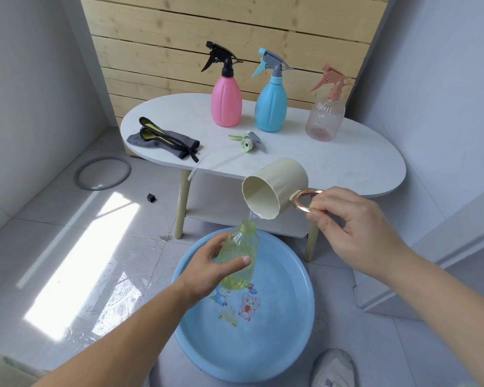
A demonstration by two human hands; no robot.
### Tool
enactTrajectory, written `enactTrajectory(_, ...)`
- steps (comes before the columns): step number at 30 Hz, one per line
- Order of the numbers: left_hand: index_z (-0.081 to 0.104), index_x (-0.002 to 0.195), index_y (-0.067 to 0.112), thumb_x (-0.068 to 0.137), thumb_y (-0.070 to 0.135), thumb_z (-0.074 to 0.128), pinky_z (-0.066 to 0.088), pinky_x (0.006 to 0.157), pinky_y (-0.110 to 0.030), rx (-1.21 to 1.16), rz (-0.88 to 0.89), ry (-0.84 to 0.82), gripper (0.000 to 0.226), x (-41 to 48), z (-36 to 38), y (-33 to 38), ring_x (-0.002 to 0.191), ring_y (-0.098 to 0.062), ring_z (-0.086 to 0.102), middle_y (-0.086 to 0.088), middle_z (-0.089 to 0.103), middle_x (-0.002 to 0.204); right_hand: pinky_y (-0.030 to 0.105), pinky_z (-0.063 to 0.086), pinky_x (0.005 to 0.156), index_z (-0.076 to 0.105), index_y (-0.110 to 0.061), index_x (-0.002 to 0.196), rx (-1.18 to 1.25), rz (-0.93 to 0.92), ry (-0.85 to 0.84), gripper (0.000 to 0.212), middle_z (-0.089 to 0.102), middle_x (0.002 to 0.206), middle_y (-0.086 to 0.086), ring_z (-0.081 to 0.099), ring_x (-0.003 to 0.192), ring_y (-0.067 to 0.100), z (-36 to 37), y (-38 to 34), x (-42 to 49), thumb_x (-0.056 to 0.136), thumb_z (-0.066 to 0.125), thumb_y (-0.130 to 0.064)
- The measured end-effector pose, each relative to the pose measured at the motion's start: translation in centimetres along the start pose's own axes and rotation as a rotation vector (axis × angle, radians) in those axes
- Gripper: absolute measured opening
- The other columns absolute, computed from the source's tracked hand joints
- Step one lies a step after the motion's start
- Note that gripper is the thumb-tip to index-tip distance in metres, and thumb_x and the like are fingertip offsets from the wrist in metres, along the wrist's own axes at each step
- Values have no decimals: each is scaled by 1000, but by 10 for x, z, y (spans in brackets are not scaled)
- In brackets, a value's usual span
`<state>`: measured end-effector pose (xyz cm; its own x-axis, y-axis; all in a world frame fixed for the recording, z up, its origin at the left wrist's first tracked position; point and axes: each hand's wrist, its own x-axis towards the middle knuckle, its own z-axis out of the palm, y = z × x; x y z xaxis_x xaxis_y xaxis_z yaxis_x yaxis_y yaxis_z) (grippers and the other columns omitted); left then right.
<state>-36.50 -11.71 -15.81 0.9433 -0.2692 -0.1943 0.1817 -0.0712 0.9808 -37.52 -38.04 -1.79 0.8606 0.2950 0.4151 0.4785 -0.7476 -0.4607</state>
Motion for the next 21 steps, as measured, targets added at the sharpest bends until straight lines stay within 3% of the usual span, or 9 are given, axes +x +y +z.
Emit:
enactTrajectory(9, 66, 130, 40, 69, 52, 89, 45, 116, -39, 8, -8, 3, 66, -1, -1, 0, 128, -2, 60, 15, 71, 130, 10, 35, 89, 69, -11, 87, -117, -114, 13, 22, 63, 91, -5, 54, 93, 16, 0, -3, -1, 93, 55, -27)
enactTrajectory(16, 65, 130, 41, 71, 47, 88, 48, 112, -35, 5, -7, 0, 63, -2, 0, 2, 124, 2, 62, 17, 71, 128, 20, 39, 89, 70, -6, 85, -206, -256, 19, 22, 61, 89, 2, 53, 91, 24, 5, -3, 0, 94, 55, -20)
enactTrajectory(21, 65, 130, 42, 67, 53, 89, 50, 112, -42, -10, -6, 10, 69, -2, -1, 1, 124, -7, 64, 13, 72, 127, 25, 41, 91, 70, -6, 87, -225, -309, 3, 18, 61, 90, 3, 52, 95, 23, 10, -2, 0, 94, 57, -17)
